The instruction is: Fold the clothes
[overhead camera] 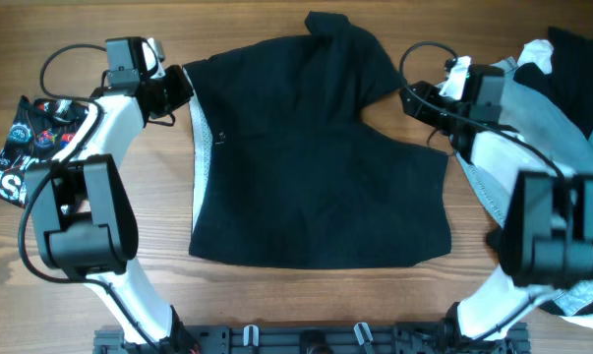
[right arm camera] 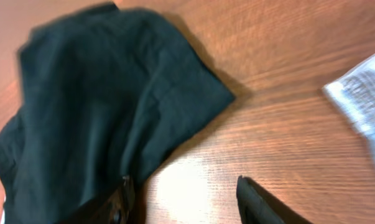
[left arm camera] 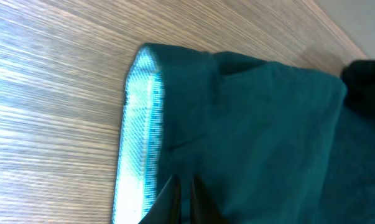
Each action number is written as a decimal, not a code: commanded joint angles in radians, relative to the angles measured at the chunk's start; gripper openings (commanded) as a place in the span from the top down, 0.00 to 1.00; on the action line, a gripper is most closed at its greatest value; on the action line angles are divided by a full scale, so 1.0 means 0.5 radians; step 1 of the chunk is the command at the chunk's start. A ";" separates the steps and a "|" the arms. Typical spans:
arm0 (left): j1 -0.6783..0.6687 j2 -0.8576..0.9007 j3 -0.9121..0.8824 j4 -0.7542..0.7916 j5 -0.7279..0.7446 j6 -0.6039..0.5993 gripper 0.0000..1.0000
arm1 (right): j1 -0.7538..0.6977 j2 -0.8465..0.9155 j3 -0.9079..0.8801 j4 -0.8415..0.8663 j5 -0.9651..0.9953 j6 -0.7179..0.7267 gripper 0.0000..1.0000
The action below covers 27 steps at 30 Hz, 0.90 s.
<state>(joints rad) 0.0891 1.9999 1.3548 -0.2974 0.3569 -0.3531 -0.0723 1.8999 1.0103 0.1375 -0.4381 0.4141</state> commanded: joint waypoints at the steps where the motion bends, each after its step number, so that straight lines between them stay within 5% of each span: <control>1: -0.071 0.005 0.013 0.018 0.040 0.018 0.67 | 0.064 0.297 0.027 0.283 -0.153 0.285 0.39; 10: -0.098 0.184 0.012 0.120 0.019 0.017 0.55 | 0.221 0.600 0.336 0.260 0.230 0.589 0.41; 13: -0.111 0.211 0.012 0.138 0.020 0.016 0.55 | 0.220 0.605 0.338 0.248 0.433 0.760 0.71; 14: -0.122 0.222 0.011 0.135 0.020 0.016 0.55 | 0.221 0.605 0.338 0.213 0.510 0.801 0.94; 19: -0.191 0.280 0.011 0.138 -0.005 0.016 0.53 | 0.107 0.549 0.338 -0.117 0.586 0.758 0.96; 24: -0.208 0.346 0.011 0.013 -0.079 0.017 0.55 | -0.145 0.153 0.337 -1.385 1.053 0.755 0.91; 27: -0.208 0.346 0.011 -0.091 -0.125 0.017 0.59 | -0.143 0.126 0.337 -1.536 1.007 0.661 0.85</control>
<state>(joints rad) -0.0162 2.1273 1.3689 -0.2821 0.3576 -0.3531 -0.1284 1.9556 1.2079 -0.5861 -0.0765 0.7662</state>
